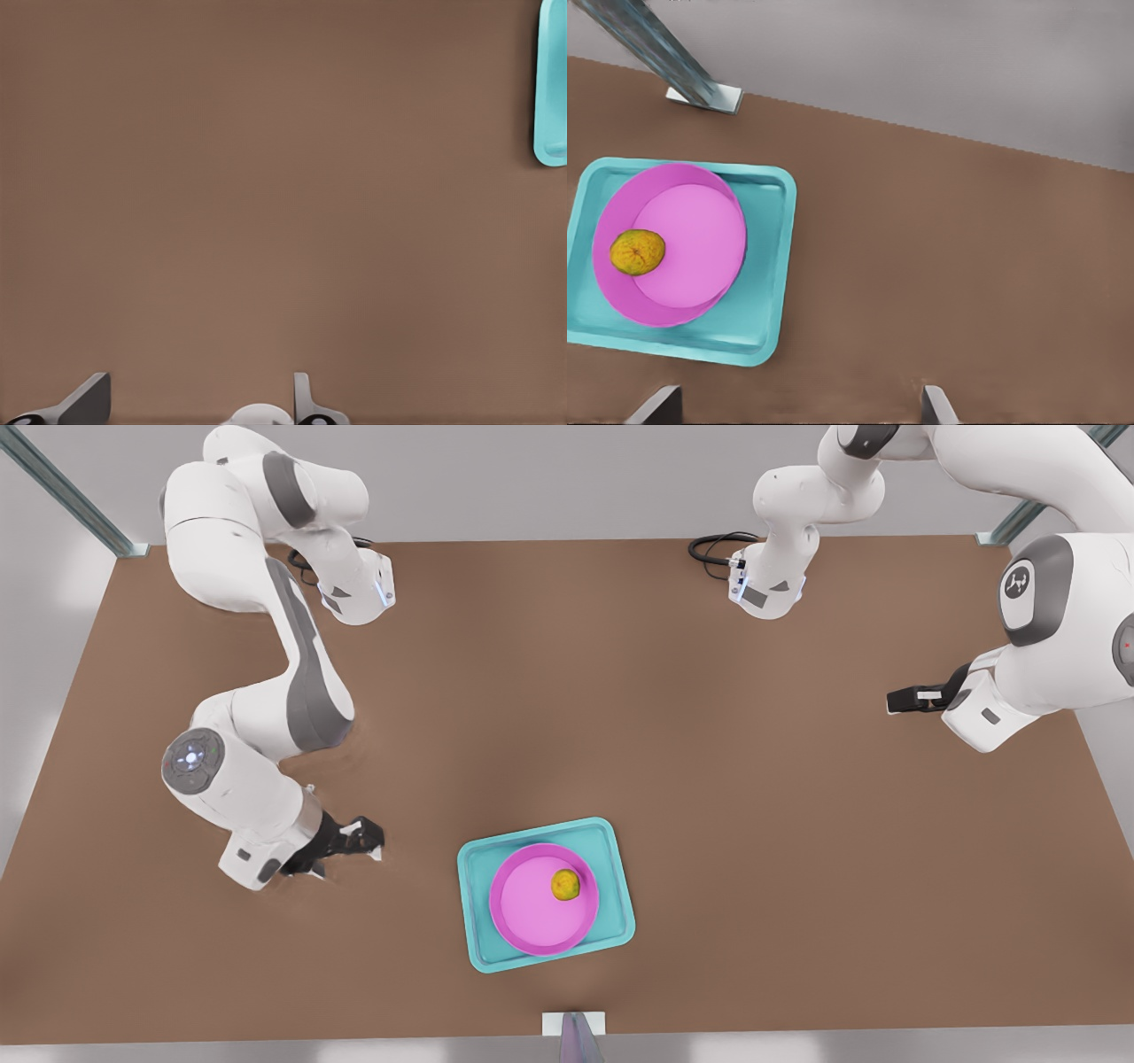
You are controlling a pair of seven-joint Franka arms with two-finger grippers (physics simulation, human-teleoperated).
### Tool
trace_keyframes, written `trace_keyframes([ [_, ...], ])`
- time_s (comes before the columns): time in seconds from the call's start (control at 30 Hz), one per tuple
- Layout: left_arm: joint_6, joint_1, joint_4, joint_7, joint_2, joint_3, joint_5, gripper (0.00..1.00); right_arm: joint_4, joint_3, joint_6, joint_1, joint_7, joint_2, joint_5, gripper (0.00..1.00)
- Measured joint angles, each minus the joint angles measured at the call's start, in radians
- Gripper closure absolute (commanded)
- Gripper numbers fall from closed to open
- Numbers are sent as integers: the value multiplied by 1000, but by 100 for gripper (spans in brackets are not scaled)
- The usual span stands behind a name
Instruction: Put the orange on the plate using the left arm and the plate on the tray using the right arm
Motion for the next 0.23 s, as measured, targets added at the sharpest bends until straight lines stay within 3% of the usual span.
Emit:
trace_keyframes([
  [0.1, 0, 0, 1, 0, 0, 0, 0, 0, -111, -35, -193, -14, -13, -234, -110, 0],
  [0.23, -1, 0, 0, 1, 0, 0, 0, 0, -205, -44, -339, -39, -27, -321, -160, 0],
])
